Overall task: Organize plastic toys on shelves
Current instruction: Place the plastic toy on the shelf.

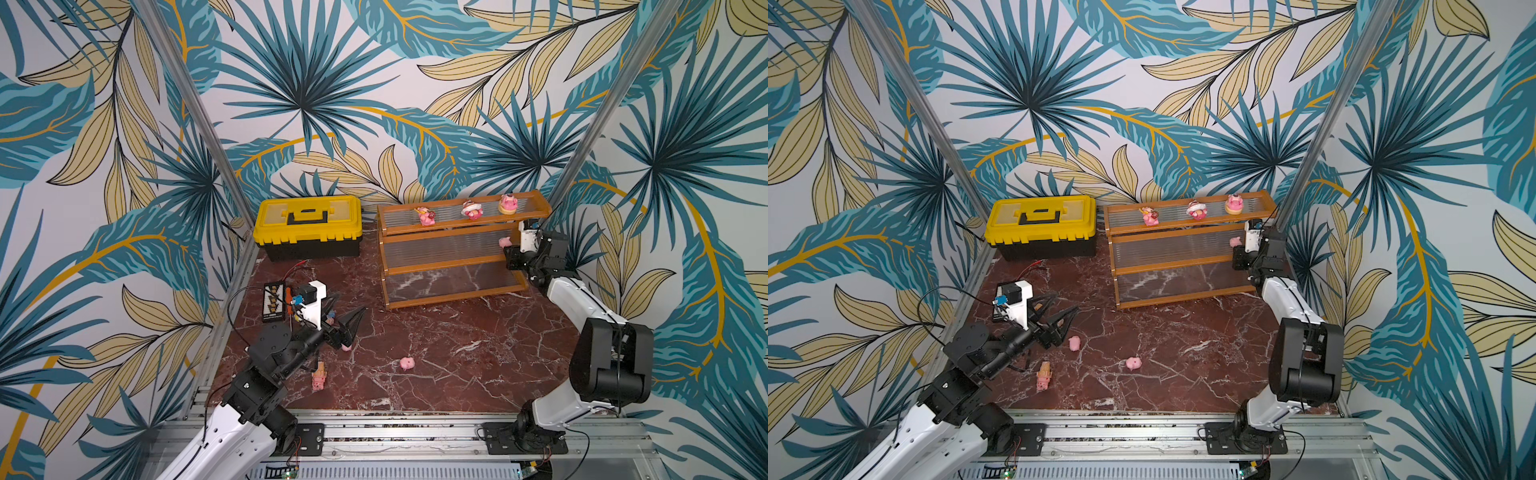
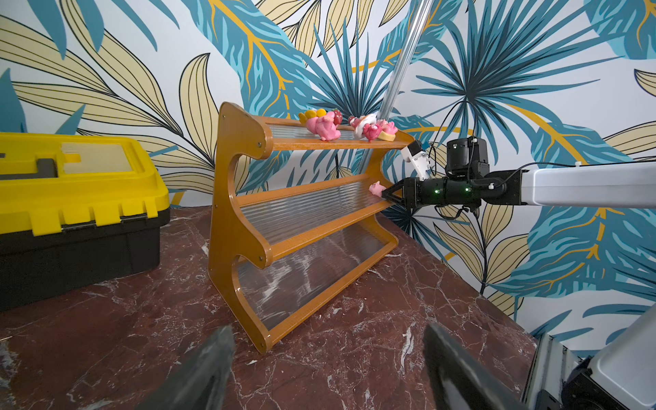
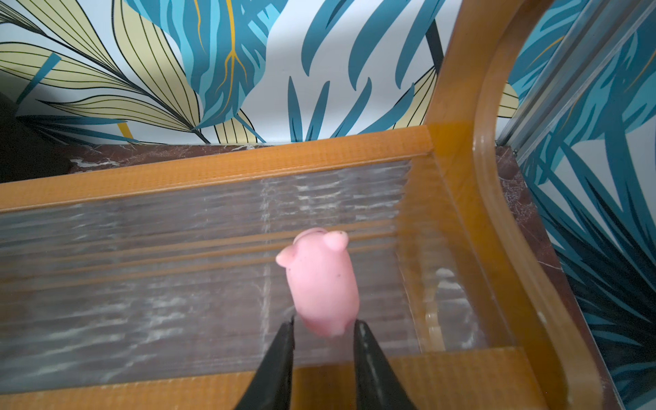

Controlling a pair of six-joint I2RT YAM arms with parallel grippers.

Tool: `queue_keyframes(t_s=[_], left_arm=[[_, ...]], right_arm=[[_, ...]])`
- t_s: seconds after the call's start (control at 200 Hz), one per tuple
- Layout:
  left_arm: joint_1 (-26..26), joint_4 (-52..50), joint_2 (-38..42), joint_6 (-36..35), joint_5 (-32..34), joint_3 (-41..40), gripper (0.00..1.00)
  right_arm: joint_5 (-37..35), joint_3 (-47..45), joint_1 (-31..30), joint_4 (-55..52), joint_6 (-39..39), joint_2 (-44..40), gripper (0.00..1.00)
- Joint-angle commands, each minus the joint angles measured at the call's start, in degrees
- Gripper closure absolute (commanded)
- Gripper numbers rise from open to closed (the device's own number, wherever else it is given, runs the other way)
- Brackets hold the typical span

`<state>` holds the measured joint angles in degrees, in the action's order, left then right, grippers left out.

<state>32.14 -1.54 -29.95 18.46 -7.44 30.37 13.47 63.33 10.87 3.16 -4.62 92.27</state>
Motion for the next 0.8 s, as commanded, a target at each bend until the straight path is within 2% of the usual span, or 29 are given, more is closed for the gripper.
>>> queue_keyframes(t_s=[0.0, 0.265, 0.426, 0.531, 0.626, 0.696, 0.796], left_arm=[[-0.4, 0.1, 0.4, -0.3, 0.5, 0.4, 0.14], [-0.4, 0.3, 1.4, -0.2, 0.8, 0.6, 0.14], [-0.4, 0.6, 2.8, 2.9, 2.5, -0.1, 0.12], [-0.4, -0.8, 3.1, 7.9, 3.8, -1.5, 0.09], [-0.5, -4.9, 2.3, 12.3, 3.6, -3.0, 0.05], [-0.4, -7.3, 0.6, 14.2, 0.7, -4.4, 0.05], [-0.4, -10.5, -3.2, 16.6, -3.6, -5.0, 0.07]], right_arm=[[1.0, 0.0, -0.3, 0.4, 0.4, -0.5, 0.6], [1.4, -3.9, -0.3, -0.2, 0.4, -7.0, 0.32], [5.3, -7.3, -0.1, -4.4, 4.3, -19.0, 0.28], [12.2, -9.6, -0.1, -6.9, 13.8, -27.0, 0.29], [21.1, -14.0, -0.4, -4.3, 27.0, -32.8, 0.34], [23.3, -17.0, -4.5, -7.1, 32.1, -35.7, 0.38], [16.7, -21.7, -19.0, -15.1, 29.8, -39.9, 0.38]])
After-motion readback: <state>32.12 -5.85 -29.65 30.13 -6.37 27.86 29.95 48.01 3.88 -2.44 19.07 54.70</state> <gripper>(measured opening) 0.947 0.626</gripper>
